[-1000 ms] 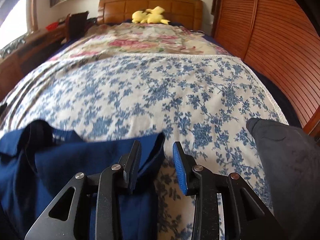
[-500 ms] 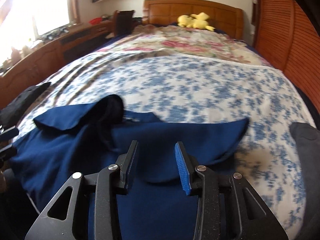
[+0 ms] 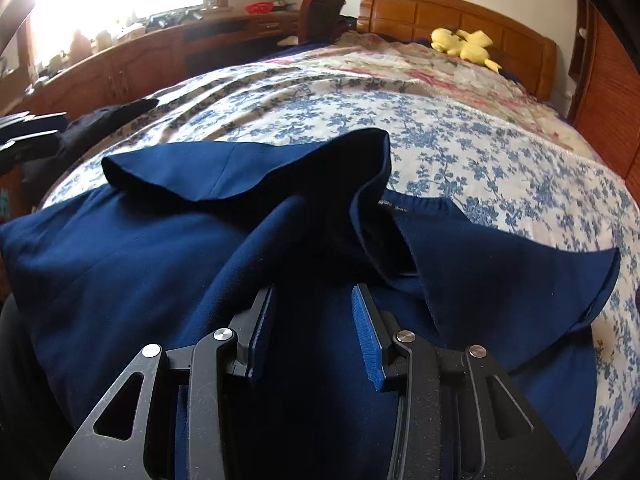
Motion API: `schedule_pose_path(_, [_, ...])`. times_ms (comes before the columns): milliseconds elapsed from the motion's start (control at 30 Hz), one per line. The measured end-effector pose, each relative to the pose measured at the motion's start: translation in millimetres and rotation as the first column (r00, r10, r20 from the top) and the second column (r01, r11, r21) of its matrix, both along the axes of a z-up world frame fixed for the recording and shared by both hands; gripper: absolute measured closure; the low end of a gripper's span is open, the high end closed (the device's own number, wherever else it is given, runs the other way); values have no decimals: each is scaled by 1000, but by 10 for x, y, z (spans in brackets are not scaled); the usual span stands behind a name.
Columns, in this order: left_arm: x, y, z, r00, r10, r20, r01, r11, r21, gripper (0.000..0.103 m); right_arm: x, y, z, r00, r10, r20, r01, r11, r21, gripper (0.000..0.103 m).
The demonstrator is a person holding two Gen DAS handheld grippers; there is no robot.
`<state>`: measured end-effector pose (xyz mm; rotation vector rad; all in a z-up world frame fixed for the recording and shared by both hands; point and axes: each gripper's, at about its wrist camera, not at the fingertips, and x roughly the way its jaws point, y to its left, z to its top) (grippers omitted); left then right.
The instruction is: Fold large clothes
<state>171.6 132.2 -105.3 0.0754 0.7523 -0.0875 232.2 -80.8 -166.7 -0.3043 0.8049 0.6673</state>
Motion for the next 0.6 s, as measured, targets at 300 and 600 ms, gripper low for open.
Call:
schedule_pose_path(300, [220,5,-332,990,-46,-135,46,999,-5,68,46,-30,-37,1000,-14,-15,14,1000,10,64])
schedule_pose_path(600, [550,16,-284,979,-65,-191,63,998,-18,102,-2,-80,-2,1000,-17,-6,17,999,27,64])
